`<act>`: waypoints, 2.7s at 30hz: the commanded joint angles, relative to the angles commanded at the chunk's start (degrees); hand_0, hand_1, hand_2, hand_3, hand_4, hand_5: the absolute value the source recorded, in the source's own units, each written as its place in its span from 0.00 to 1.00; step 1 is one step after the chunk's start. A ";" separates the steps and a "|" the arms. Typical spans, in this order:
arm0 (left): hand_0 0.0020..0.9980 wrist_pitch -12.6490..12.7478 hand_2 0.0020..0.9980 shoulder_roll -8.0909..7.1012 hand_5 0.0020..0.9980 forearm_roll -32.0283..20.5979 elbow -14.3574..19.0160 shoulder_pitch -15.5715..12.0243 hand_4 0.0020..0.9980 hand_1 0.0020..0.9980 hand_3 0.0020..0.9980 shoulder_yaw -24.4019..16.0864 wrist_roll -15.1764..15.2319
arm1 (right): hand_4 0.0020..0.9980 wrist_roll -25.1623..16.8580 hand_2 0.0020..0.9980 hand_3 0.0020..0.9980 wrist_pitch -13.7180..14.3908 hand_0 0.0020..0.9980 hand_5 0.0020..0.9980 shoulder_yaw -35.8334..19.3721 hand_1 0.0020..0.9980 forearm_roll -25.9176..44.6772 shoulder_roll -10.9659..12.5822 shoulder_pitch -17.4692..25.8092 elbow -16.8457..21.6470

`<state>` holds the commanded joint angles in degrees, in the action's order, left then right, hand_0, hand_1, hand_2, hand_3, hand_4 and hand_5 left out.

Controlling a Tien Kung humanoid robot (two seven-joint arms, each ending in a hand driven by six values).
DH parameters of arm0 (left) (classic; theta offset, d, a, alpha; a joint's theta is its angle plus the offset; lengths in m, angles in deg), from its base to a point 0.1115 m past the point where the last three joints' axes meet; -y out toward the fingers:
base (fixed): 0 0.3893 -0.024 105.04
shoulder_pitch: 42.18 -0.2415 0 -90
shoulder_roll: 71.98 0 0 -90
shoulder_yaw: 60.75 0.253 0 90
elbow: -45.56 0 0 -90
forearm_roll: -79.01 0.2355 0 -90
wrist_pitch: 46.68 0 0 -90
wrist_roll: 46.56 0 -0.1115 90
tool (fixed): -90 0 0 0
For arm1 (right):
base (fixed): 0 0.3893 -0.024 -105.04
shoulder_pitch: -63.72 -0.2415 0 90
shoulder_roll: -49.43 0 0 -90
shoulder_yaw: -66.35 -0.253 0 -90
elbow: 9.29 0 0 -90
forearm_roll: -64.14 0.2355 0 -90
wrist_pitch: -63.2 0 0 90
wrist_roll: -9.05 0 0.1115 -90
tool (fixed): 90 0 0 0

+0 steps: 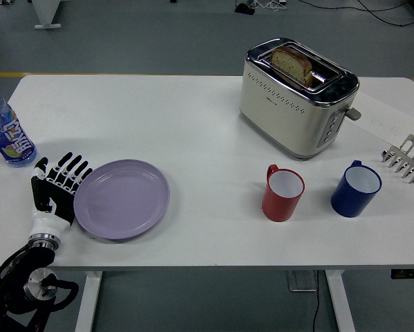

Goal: Push plate across desktop

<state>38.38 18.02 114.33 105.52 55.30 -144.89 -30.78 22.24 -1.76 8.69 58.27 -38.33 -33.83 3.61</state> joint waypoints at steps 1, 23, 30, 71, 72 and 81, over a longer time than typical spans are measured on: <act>0.72 0.03 0.66 0.00 1.00 -0.16 -0.08 0.04 0.55 0.71 0.59 0.50 0.08 | 0.31 0.01 0.57 0.58 0.00 0.55 0.44 -0.02 0.46 -0.05 0.01 0.01 0.00; 0.72 0.30 0.65 0.00 1.00 -2.92 -0.58 1.24 0.55 0.71 0.59 8.72 0.77 | 0.31 0.14 0.57 0.58 0.23 0.55 0.44 -0.27 0.46 -0.39 0.13 0.39 0.08; 0.72 0.32 0.65 0.00 1.00 -3.99 -0.78 1.93 0.55 0.71 0.59 11.99 0.82 | 0.31 0.16 0.57 0.58 0.30 0.55 0.44 -0.34 0.46 -0.55 0.17 0.50 0.10; 0.71 0.18 0.65 0.00 1.00 -10.06 -1.92 7.59 0.54 0.71 0.58 24.49 1.36 | 0.31 0.07 0.57 0.58 0.12 0.55 0.45 -0.82 0.46 -1.68 0.56 -0.35 -0.06; 0.71 0.17 0.65 0.00 1.00 -10.12 -1.94 7.62 0.54 0.71 0.58 24.66 1.36 | 0.31 0.08 0.57 0.58 0.11 0.55 0.45 -0.81 0.46 -1.69 0.56 -0.36 -0.06; 0.71 0.11 0.65 0.00 1.00 -10.81 -2.13 8.72 0.53 0.70 0.58 25.59 1.37 | 0.31 0.07 0.57 0.58 0.02 0.55 0.45 -0.92 0.46 -1.97 0.58 -0.53 -0.08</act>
<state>38.49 18.02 103.52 103.39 64.03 -119.30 -29.40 22.31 -1.74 7.77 56.30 -37.75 -34.36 3.53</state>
